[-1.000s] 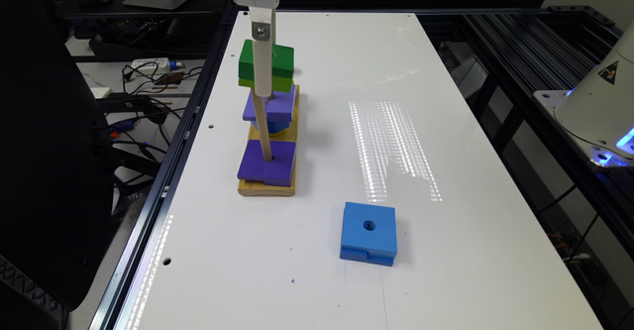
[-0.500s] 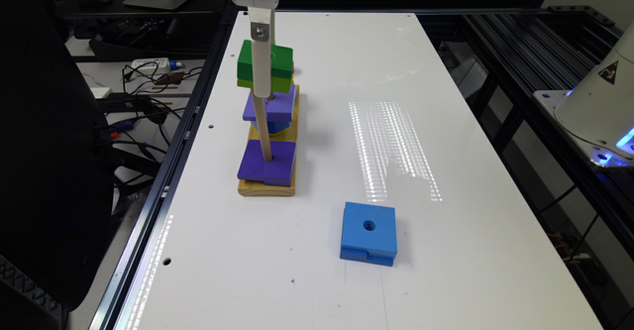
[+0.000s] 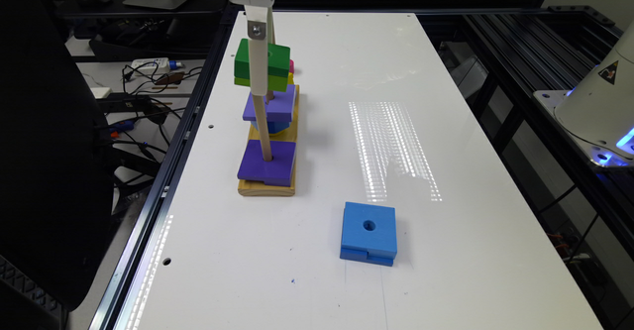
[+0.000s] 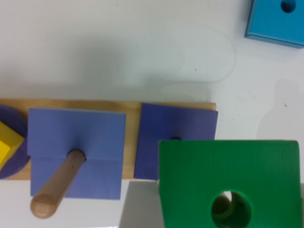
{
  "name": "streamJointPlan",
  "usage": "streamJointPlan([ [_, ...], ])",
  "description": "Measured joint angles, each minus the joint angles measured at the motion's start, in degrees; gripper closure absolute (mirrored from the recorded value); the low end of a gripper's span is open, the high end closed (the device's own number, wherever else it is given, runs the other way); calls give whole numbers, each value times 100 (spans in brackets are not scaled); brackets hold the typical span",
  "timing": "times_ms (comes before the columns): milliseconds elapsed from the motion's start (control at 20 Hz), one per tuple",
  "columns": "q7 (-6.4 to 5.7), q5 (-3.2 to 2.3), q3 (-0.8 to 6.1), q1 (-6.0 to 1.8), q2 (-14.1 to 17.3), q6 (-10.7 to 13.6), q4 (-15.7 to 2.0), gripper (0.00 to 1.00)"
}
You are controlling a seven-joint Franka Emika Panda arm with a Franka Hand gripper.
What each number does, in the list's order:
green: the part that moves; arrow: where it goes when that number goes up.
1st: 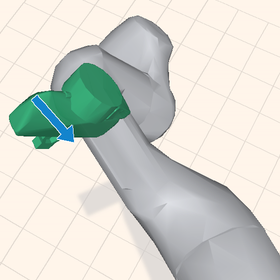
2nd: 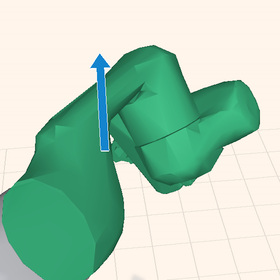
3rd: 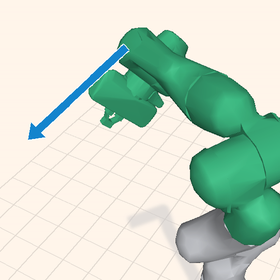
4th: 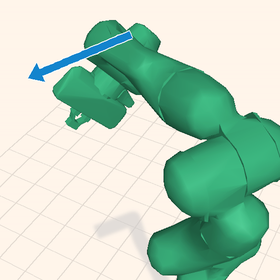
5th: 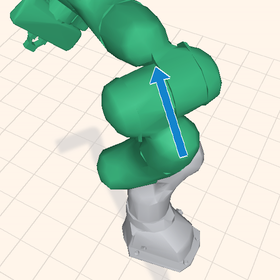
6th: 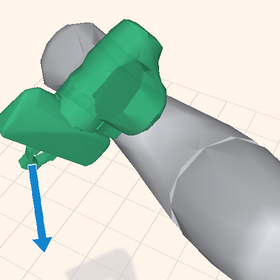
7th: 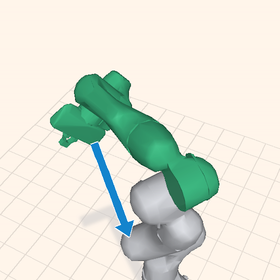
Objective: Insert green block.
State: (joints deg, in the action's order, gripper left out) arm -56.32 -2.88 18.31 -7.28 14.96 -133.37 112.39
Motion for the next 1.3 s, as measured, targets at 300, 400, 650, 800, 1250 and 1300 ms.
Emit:
streamJointPlan([
  [300,-1,-49,0,1,218,-149,-51,100],
  [400,-1,-73,-1,0,269,-170,-77,100],
  [650,-1,-83,0,1,279,-170,-83,100],
  [800,-1,-84,0,1,279,-170,-83,100],
  [1250,-1,-88,0,1,296,-172,-83,100],
  [1300,-1,-90,-1,1,308,-177,-83,100],
])
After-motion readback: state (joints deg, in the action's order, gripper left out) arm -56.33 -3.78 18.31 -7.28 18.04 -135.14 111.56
